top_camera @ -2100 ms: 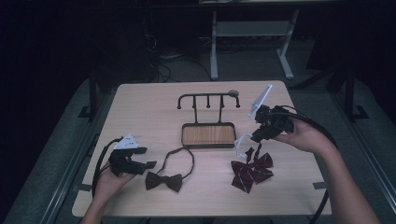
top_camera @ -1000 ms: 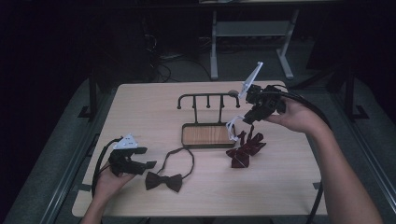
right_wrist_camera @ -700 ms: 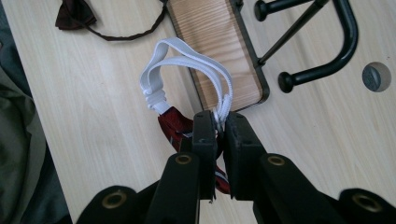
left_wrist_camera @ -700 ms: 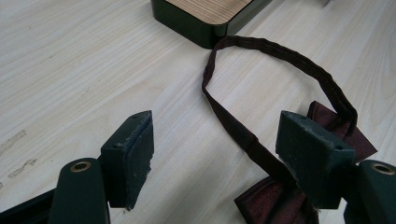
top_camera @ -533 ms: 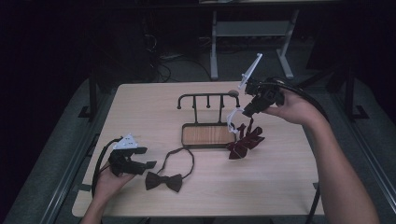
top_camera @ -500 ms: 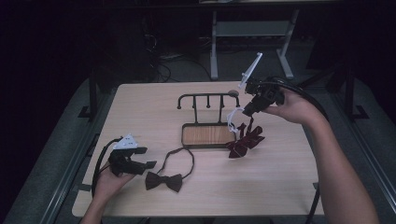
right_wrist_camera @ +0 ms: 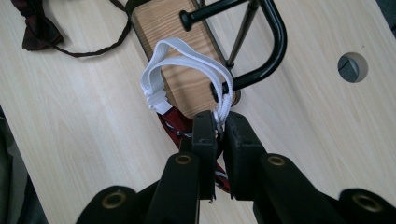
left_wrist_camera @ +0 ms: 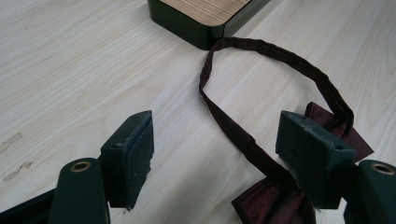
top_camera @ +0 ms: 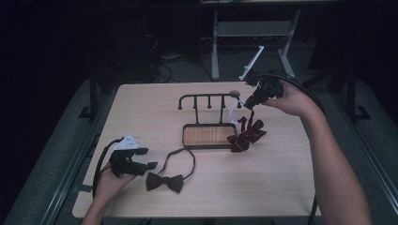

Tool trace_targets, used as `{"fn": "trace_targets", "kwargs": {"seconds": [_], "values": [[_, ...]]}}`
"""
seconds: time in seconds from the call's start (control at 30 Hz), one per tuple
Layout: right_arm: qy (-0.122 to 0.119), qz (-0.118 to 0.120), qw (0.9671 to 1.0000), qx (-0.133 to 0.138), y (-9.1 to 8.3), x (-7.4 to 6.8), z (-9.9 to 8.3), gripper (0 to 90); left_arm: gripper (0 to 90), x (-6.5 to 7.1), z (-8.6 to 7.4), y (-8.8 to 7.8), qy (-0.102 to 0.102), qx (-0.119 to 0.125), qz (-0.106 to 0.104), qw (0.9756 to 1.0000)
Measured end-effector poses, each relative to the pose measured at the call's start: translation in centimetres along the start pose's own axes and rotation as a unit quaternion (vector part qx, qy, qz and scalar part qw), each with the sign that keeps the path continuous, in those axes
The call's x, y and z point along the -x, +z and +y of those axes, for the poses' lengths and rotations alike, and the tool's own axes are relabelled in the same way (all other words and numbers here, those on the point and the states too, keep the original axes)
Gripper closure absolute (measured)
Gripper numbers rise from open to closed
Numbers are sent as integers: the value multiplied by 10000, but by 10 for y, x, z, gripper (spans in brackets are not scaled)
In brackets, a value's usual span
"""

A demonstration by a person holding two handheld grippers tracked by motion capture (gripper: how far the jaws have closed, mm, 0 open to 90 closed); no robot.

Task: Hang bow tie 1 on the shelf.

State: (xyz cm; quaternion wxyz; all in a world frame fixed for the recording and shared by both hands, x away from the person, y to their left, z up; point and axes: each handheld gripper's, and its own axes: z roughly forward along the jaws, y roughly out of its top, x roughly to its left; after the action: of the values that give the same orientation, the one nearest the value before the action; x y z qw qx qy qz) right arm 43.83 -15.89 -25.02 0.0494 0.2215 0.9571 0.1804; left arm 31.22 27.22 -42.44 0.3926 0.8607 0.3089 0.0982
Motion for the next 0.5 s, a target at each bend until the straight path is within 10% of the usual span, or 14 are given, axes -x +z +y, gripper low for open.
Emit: {"fn": "trace_targets", "kwargs": {"seconds": [0.5], "values": [[309,8,9995,50,7,22,-2,826,278,1,0,1,21,-4,-25,10000]]}}
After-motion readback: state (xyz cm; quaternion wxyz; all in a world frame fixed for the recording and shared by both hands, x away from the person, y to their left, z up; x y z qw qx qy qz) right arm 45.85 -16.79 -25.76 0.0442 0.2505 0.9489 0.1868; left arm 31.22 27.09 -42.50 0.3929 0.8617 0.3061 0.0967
